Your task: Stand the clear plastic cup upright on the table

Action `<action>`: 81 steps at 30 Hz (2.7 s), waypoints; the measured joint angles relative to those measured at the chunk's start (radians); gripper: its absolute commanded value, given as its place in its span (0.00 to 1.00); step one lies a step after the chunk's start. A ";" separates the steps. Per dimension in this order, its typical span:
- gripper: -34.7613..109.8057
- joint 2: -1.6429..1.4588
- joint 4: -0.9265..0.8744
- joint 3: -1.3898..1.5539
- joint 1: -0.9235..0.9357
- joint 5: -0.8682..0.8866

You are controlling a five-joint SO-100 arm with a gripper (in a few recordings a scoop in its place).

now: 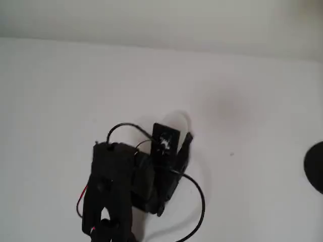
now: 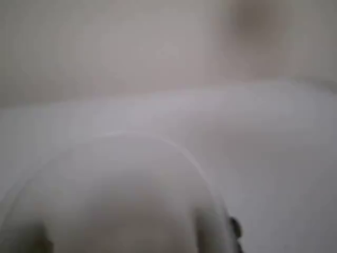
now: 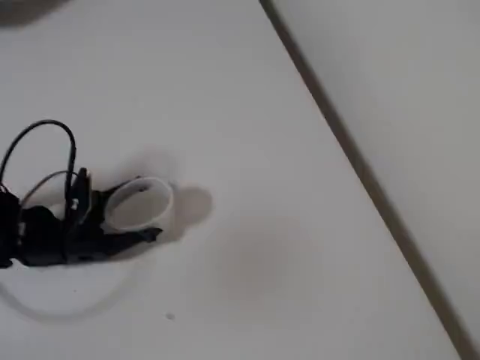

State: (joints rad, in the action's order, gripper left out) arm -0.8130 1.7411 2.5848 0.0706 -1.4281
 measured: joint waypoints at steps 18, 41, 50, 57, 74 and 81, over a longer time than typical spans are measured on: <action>0.77 0.152 0.034 -0.127 0.012 -0.091; 0.78 -0.259 -0.293 -0.012 0.069 -0.006; 0.78 -0.617 -0.680 0.095 0.095 0.092; 0.78 -1.075 -1.239 0.101 0.138 0.232; 0.54 -1.936 -2.303 0.101 0.158 0.793; 0.31 -2.220 -2.637 0.115 0.130 1.040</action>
State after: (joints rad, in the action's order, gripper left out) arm -3.0327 -0.8958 2.6998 0.2010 -0.3881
